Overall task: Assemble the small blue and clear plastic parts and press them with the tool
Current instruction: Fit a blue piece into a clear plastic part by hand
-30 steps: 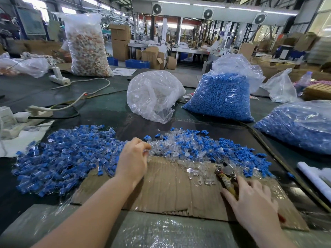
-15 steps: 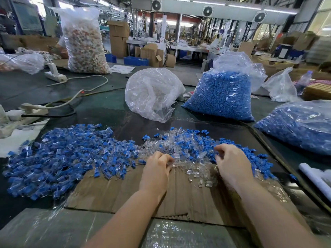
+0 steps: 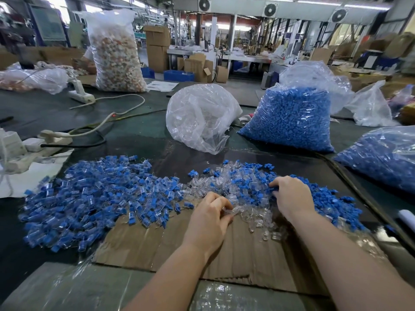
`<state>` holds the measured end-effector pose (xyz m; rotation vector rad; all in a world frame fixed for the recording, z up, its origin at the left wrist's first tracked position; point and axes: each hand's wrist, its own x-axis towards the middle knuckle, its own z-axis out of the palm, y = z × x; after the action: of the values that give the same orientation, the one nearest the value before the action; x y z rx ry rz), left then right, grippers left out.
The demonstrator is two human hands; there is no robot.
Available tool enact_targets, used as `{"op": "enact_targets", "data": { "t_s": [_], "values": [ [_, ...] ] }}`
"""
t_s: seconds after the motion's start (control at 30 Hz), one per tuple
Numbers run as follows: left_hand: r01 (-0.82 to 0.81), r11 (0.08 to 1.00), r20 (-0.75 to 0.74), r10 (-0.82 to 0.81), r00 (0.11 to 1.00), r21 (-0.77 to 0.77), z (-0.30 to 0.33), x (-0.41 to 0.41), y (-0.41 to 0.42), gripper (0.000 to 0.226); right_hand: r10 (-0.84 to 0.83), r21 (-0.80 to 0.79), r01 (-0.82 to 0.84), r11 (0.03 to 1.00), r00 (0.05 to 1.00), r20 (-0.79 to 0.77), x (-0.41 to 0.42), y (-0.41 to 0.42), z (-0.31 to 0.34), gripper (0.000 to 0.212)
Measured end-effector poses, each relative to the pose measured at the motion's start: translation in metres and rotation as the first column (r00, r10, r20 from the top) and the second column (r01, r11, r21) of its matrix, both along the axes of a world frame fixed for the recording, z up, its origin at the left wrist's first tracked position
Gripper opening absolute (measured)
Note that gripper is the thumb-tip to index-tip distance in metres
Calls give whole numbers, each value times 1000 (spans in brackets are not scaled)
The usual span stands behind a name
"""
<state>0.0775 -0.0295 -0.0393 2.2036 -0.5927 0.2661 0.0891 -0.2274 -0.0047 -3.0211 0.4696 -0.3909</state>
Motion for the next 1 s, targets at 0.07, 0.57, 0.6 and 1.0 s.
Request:
{"op": "enact_targets", "data": {
  "t_s": [0.07, 0.57, 0.6, 1.0],
  "values": [
    [9, 1000, -1, -9, 1000, -18, 0, 0, 0, 16, 9, 26, -11, 1000, 996, 86, -5, 2, 2, 25],
    [20, 999, 2, -20, 1000, -48, 4, -7, 3, 8, 171, 17, -182, 983, 951, 258, -80, 57, -12, 12],
    [21, 999, 3, -21, 1000, -47, 4, -7, 3, 9, 169, -16, -171, 985, 948, 268, -82, 59, -15, 17],
    [51, 998, -16, -52, 999, -48, 4, -9, 2, 16, 189, -70, -176, 982, 916, 354, -94, 66, -26, 26]
  ]
}}
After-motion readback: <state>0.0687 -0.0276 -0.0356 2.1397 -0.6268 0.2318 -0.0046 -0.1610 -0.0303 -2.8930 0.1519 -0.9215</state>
